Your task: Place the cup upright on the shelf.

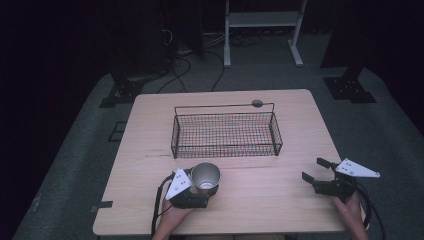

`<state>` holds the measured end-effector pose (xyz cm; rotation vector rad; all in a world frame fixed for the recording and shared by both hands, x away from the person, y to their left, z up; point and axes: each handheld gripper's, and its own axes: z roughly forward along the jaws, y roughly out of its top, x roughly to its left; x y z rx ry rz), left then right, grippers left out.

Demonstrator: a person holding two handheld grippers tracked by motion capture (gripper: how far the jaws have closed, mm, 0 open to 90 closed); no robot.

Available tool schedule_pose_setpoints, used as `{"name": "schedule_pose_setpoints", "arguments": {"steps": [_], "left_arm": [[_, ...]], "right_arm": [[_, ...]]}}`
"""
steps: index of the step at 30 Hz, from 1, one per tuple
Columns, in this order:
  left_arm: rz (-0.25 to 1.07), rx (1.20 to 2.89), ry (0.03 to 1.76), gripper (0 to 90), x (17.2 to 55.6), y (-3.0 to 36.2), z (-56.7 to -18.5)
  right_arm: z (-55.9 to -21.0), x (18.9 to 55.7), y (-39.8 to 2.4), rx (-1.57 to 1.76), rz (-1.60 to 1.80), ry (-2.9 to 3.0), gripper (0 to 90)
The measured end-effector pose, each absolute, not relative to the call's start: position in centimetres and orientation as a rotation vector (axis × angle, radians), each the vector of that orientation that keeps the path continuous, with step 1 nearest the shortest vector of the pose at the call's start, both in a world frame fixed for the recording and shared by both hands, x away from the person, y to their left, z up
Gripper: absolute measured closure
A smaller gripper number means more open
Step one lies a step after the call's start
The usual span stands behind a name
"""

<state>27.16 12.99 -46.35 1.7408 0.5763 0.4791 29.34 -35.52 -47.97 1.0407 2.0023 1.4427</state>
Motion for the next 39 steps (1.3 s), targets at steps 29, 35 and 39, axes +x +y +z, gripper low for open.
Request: {"name": "schedule_pose_setpoints", "arguments": {"steps": [29, 35, 39], "left_arm": [[0.483, 1.662, 0.512, 13.2, 31.5, 11.0, -40.6], [0.491, 1.662, 0.511, 13.2, 32.4, 11.2, -39.6], [0.492, 1.656, 0.516, 13.2, 33.3, 11.3, -38.9]], "right_arm": [[-48.0, 29.3, -35.6, 1.039, 1.447, 1.999, 13.3], [-48.0, 29.3, -35.5, 1.039, 1.446, 1.998, 13.3], [-48.0, 29.3, -35.6, 1.039, 1.448, 1.998, 13.3]]}}
